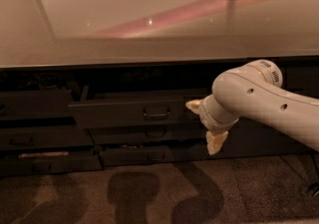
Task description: Open top drawer
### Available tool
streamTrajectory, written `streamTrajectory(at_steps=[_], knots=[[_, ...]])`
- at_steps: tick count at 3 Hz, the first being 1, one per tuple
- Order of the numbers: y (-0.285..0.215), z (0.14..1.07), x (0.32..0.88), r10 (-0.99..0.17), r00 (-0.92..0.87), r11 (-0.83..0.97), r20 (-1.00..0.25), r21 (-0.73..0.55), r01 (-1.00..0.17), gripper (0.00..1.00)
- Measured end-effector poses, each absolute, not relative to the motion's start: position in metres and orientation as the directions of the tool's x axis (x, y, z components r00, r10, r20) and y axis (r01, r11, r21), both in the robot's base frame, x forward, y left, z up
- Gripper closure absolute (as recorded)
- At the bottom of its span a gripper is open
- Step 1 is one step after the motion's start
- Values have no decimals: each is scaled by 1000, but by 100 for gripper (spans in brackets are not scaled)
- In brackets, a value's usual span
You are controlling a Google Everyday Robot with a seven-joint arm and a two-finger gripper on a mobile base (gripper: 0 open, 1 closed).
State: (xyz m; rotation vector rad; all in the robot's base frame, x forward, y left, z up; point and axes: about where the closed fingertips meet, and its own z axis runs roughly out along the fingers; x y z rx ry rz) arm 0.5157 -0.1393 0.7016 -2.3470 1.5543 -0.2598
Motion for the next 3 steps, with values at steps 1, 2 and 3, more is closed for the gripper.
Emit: streamTrajectory(at_steps=[1,2,3], knots=[[-139,702,516,-919,394,-361,-21,-355,-862,0],[-139,702,516,-919,394,-361,-21,-355,-862,19],[-139,702,516,-919,394,-361,-21,-355,-862,43]])
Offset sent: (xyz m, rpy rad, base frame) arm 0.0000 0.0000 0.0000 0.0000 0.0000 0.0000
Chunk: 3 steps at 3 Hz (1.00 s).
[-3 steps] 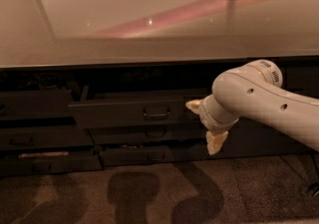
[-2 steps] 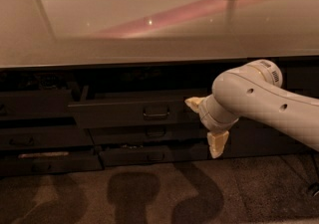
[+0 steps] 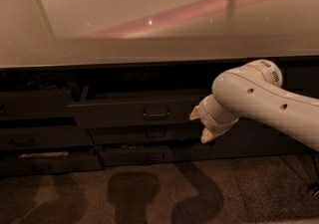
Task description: Open top drawer
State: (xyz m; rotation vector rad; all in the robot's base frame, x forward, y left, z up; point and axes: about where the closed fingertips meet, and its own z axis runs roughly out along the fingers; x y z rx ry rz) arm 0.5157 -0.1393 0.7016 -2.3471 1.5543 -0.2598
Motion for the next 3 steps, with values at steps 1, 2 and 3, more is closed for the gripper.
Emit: streamTrajectory(at_steps=[1,2,3], knots=[[-139,702,516,-919,394,-361,-21,-355,-862,66],[-139,702,516,-919,394,-361,-21,-355,-862,89],[-140,713,534,-925,379,-363,23,-348,-864,100]])
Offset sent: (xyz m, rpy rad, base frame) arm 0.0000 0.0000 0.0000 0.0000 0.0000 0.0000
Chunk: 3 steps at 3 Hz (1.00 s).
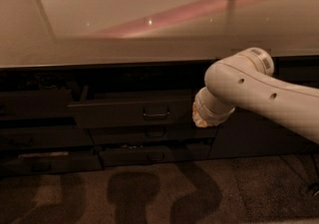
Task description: Open top drawer
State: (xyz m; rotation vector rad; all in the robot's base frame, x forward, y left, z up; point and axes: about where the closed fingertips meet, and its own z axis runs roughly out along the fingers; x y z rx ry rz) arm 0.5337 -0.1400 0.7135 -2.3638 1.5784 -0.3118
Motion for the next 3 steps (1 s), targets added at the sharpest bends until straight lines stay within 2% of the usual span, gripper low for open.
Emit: streamTrajectory(at_steps=[2,3], knots=[[-155,749,617,-945,302,-326,128,-263,-908,100],[-153,761,622,-947,295,-319,125,-276,-907,100]])
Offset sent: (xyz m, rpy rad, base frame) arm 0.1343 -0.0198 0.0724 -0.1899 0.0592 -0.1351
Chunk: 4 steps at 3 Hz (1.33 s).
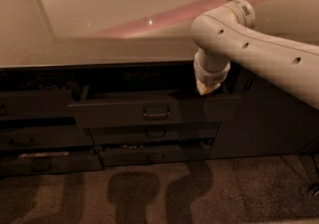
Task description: Open top drawer
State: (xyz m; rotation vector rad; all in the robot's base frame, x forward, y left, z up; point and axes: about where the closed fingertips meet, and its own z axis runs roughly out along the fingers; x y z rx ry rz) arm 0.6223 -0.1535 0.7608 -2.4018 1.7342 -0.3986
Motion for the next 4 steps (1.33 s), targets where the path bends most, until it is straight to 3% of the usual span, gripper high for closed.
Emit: streamTrajectory(at_steps=[2,4], knots=[[-125,760,610,-918,273,-378,288,-427,-821,100],[-143,728,593,-880,210,-412,427,-464,-784,100]])
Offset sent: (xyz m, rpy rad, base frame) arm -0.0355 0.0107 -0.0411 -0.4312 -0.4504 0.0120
